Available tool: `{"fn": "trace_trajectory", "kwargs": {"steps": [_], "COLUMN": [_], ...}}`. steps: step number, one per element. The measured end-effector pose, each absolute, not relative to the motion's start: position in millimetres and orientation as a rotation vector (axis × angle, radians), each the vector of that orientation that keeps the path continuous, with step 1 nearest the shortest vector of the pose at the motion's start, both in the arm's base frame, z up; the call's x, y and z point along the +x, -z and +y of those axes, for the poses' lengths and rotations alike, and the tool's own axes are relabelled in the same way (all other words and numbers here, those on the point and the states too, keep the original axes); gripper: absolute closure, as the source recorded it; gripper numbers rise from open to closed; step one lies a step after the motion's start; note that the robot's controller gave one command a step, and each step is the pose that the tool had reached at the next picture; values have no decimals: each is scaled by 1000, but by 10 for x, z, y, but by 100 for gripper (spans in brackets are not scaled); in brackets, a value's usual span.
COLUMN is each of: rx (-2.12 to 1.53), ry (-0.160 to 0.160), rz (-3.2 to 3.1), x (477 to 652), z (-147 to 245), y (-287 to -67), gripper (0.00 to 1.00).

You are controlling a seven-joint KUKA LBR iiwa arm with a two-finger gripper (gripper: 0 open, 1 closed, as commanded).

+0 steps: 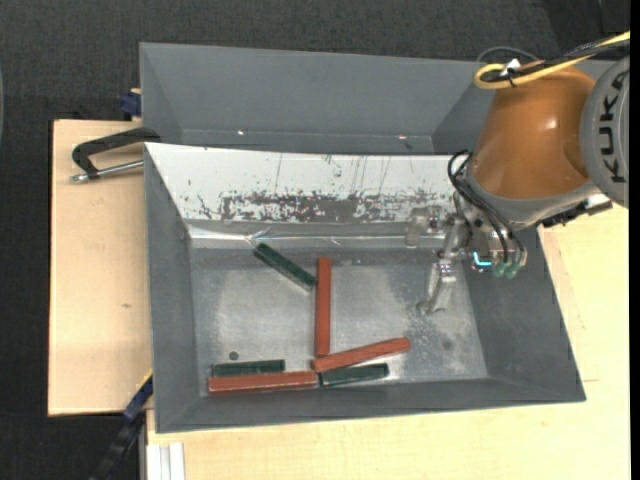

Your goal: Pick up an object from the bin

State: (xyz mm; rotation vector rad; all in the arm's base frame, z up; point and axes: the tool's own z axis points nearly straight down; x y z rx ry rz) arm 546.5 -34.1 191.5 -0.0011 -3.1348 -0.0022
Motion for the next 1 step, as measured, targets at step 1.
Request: {"fn": "trace_trajectory", "kwargs": {"steps": [1], "rx": [0], "ry": [1], "rz": [-3144], "x": [5482], "z": [-340], "y": [-1960], "gripper": [0]}}
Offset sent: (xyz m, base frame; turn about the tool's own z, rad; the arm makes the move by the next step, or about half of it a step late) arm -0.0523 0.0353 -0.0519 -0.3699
